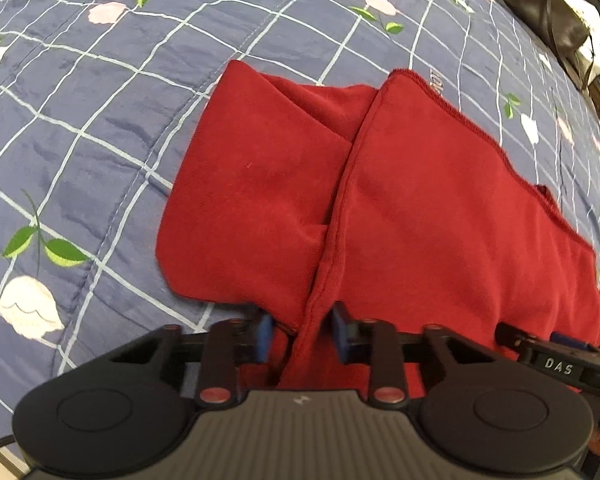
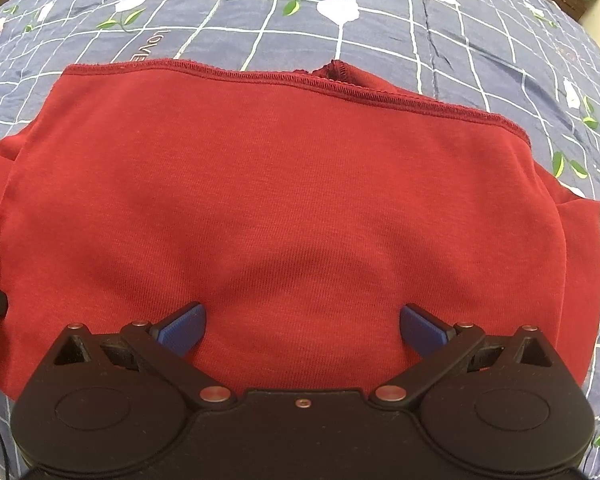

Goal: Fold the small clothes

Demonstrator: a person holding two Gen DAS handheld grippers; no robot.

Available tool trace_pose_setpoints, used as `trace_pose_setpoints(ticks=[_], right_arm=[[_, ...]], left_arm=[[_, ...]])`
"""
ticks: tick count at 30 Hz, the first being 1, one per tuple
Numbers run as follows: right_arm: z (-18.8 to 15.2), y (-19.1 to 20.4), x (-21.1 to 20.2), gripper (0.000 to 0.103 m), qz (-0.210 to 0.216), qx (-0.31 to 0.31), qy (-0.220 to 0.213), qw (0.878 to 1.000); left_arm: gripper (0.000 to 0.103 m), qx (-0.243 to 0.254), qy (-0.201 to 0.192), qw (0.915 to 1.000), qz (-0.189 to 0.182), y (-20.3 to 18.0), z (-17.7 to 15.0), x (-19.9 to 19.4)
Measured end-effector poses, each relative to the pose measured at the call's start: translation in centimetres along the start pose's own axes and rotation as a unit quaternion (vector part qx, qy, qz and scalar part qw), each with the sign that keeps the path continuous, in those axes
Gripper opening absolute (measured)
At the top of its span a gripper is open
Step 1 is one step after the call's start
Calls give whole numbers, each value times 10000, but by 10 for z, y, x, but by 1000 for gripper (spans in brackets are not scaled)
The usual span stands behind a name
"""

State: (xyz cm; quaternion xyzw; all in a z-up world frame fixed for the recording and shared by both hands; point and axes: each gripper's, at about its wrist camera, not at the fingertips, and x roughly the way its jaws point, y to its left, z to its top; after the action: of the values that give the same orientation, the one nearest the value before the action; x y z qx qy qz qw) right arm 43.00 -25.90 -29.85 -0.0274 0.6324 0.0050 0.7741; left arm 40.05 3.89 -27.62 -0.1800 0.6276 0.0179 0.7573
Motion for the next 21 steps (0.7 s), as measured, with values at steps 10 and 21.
trace_pose_setpoints(ticks=[10, 21], right_arm=[[17, 1, 6, 103, 4, -71, 438, 9990], [25, -3, 8, 103, 123, -92, 597, 9981]], left_arm=[[30, -292, 1, 9994, 203, -5, 2, 1], [13, -54, -422, 9979, 498, -29, -7, -20]])
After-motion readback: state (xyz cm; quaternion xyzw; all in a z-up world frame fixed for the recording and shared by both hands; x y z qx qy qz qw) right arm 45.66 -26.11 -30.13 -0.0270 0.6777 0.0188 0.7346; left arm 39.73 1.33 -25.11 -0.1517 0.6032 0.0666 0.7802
